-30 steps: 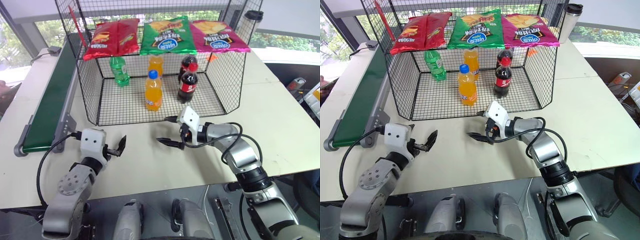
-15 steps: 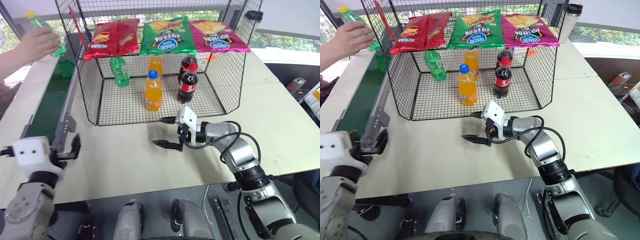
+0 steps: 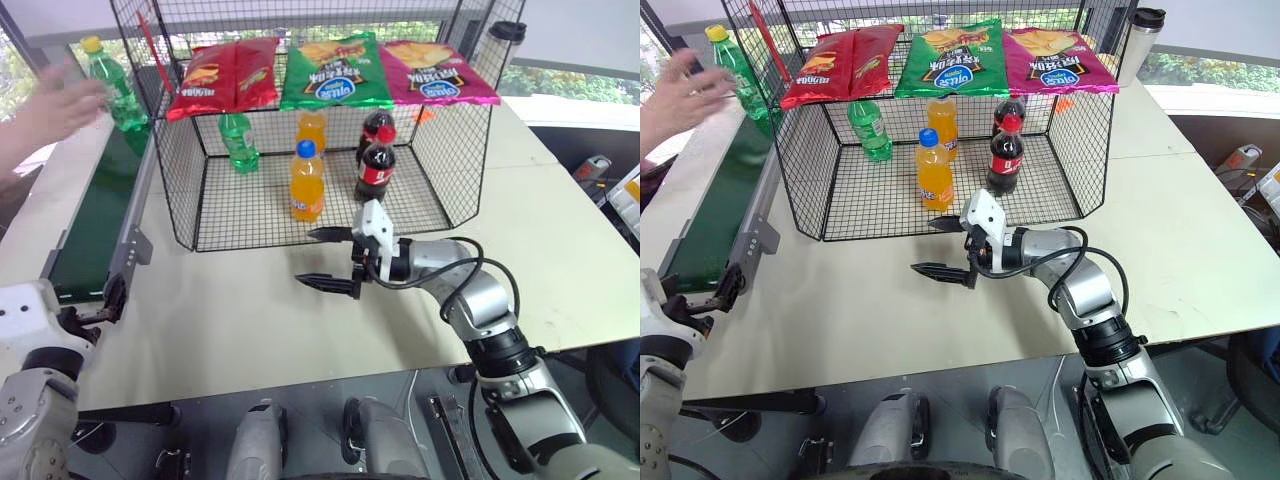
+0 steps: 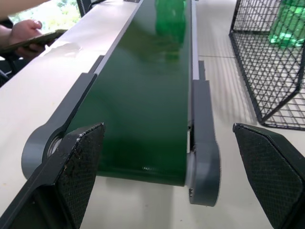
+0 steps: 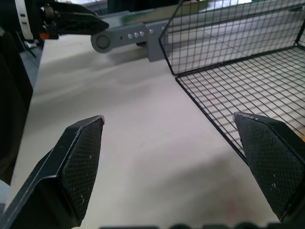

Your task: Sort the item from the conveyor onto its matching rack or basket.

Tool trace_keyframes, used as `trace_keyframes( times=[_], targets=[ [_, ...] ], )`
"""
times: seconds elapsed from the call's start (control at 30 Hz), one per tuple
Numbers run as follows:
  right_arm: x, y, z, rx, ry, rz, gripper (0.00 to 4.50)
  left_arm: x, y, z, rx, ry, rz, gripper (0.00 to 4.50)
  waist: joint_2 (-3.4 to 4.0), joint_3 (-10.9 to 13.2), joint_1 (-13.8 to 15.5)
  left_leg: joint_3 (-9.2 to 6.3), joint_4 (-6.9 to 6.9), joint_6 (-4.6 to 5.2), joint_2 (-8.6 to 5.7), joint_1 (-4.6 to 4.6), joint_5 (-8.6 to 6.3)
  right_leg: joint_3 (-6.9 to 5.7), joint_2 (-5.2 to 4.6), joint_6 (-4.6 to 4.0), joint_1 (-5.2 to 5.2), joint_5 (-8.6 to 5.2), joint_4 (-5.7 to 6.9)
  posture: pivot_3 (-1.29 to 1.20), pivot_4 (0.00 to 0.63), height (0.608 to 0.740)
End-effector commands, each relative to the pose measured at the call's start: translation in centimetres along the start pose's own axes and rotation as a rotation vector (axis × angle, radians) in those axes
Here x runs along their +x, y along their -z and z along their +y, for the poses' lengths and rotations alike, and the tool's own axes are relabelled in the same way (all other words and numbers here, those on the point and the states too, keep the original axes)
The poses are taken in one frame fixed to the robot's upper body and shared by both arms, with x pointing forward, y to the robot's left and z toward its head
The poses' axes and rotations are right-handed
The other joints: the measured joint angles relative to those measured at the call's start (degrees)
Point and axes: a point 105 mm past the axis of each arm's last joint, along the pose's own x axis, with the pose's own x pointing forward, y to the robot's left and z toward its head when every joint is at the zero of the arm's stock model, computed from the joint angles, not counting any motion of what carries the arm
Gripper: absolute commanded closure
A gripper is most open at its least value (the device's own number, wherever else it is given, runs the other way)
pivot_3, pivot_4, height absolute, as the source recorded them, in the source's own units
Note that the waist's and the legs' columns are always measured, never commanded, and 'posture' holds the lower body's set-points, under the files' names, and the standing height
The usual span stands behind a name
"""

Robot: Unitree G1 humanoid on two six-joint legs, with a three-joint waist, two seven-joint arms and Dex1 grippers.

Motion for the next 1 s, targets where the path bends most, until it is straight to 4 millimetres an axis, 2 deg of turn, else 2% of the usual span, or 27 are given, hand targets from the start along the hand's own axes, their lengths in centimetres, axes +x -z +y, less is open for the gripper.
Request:
trace_keyframes(
  times=[0.03, 0.6, 1.0],
  targets=[
    [-0.3, -0.4, 0.2, -0.053, 0.002, -0.005, 0.0, 0.1, -1.5, 0.3, 0.013, -0.004, -0.063, 0.02, 0.0, 0.0, 0.02, -0.01, 0.0, 0.0, 0.0, 0.0, 0.0, 0.0, 0.0, 0.0, 0.0, 0.0, 0.0, 0.0, 0.15, 0.74],
    [-0.4, 0.2, 0.1, -0.076, 0.002, 0.024, 0.0, 0.3, -1.5, 0.7, 0.028, -0.037, -0.071, 0.02, 0.0, 0.0, 0.0, 0.01, 0.0, 0.0, 0.0, 0.0, 0.0, 0.01, 0.0, 0.0, 0.0, 0.0, 0.0, 0.0, 0.15, 0.74],
    [-0.3, 0.2, 0.2, -0.078, 0.003, 0.039, 0.0, 0.6, -2.2, 1.4, 0.039, -0.073, -0.109, 0.02, 0.0, 0.0, -0.02, 0.01, 0.0, 0.0, 0.0, 0.0, 0.0, 0.0, 0.0, 0.0, 0.0, 0.0, 0.0, 0.0, 0.15, 0.74]
  ],
)
